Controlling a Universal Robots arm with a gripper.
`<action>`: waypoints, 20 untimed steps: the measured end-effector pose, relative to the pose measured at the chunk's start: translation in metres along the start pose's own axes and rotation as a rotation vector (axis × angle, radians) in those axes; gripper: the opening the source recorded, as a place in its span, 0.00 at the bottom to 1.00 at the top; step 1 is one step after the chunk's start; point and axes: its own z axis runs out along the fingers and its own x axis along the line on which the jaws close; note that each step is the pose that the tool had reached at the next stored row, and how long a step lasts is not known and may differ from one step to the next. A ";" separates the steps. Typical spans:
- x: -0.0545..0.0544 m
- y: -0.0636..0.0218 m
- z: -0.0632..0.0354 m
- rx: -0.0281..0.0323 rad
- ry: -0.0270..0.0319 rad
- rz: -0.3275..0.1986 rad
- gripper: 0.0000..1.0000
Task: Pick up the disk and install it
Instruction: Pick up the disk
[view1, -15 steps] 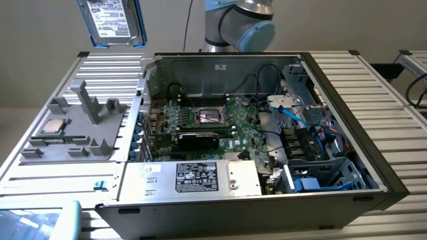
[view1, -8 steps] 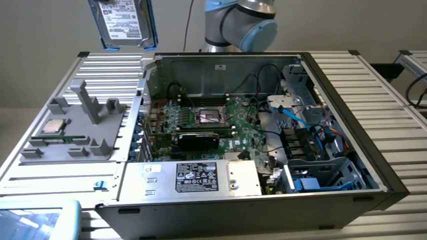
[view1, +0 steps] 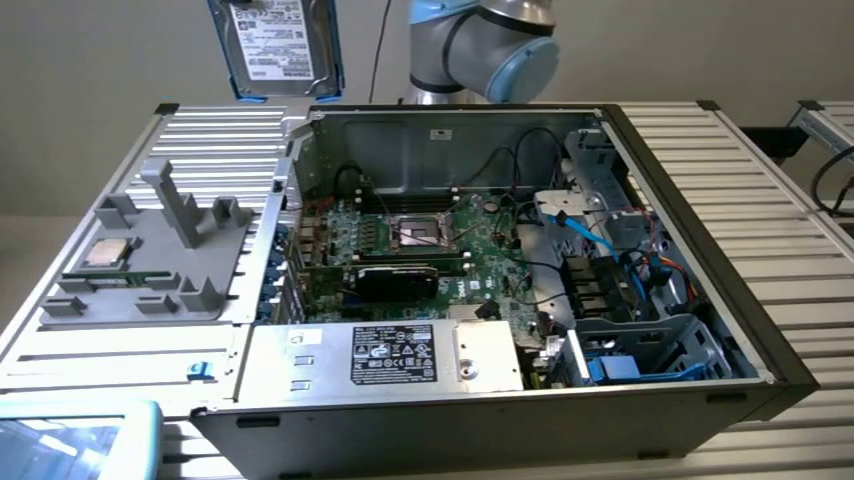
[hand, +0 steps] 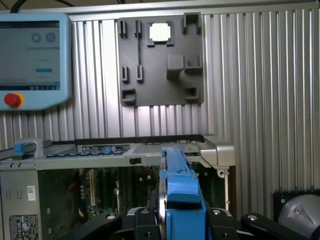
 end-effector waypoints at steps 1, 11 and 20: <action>0.001 -0.0033 -0.0001 -0.0001 0.0000 0.000 0.37; 0.018 -0.0351 -0.0003 0.0001 -0.0001 0.000 0.37; 0.033 -0.0651 0.0004 0.0001 0.0000 0.000 0.37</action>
